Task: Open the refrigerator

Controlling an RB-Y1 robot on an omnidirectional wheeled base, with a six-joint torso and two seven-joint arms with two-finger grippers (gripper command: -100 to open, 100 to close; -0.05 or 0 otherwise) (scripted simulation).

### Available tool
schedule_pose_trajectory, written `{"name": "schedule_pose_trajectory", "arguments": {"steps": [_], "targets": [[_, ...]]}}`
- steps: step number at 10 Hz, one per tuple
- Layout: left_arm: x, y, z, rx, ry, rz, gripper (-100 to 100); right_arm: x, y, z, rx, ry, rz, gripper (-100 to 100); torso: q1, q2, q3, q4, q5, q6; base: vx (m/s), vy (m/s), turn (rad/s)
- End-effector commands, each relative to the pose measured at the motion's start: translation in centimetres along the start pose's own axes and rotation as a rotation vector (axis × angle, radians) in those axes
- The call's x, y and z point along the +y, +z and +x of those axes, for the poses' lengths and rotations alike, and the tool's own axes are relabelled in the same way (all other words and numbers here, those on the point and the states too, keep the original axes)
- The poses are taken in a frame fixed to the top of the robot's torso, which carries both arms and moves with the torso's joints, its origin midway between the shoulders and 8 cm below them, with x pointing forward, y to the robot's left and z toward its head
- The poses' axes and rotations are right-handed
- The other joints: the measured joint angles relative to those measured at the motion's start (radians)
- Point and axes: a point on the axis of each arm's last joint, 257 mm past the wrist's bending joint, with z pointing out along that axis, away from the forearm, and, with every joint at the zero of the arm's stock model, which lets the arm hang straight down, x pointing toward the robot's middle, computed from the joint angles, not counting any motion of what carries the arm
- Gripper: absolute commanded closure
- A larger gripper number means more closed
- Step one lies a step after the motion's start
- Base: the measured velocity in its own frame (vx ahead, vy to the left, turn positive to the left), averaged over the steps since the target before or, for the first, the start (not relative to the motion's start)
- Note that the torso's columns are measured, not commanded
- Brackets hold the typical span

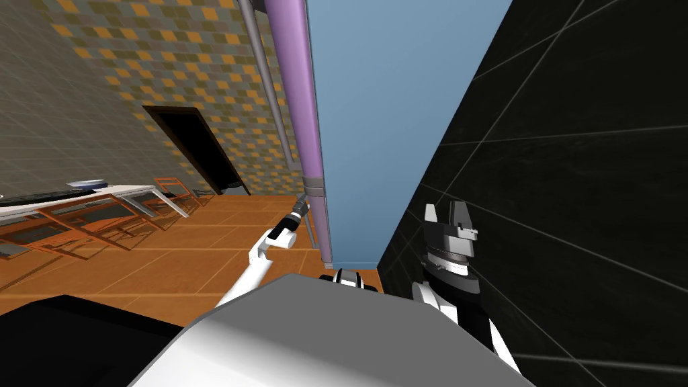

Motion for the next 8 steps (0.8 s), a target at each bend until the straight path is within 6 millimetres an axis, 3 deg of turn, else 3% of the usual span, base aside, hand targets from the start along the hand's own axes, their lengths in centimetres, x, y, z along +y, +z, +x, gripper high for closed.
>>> {"name": "schedule_pose_trajectory", "arguments": {"steps": [1,3,4,5,7,8], "targets": [[-0.1,2.0,2.4,0.086,-0.019,0.016,-100,0.0,0.0,0.0,0.0,0.0,0.0,0,-0.001,0.001,0.0,0.001,-0.001,-0.006,0.006,-0.078,0.228],[1.4,2.7,2.0,0.077,-0.021,-0.012,-100,0.0,0.0,0.0,0.0,0.0,0.0,0,-0.004,0.0,0.0,0.001,-0.002,0.003,-0.012,-0.029,0.027],[0.3,3.9,2.8,0.124,-0.016,0.021,-100,0.0,0.0,0.0,0.0,0.0,0.0,0,-0.003,-0.004,-0.003,-0.002,0.0,0.003,-0.011,-0.055,0.259],[0.6,4.5,3.3,0.143,-0.018,0.01,-100,0.0,0.0,0.0,0.0,0.0,0.0,0,-0.005,-0.003,-0.002,-0.001,-0.002,-0.004,0.008,-0.086,0.253],[2.0,4.9,2.6,0.129,-0.019,-0.017,-100,0.0,0.0,0.0,0.0,0.0,0.0,0,-0.003,-0.003,-0.002,-0.002,0.0,0.002,-0.003,-0.035,0.007],[1.1,5.9,3.1,0.17,-0.01,0.008,-100,0.0,0.0,0.0,0.0,0.0,0.0,0,-0.002,-0.006,-0.004,-0.004,0.001,0.004,-0.015,-0.059,0.319]]}}
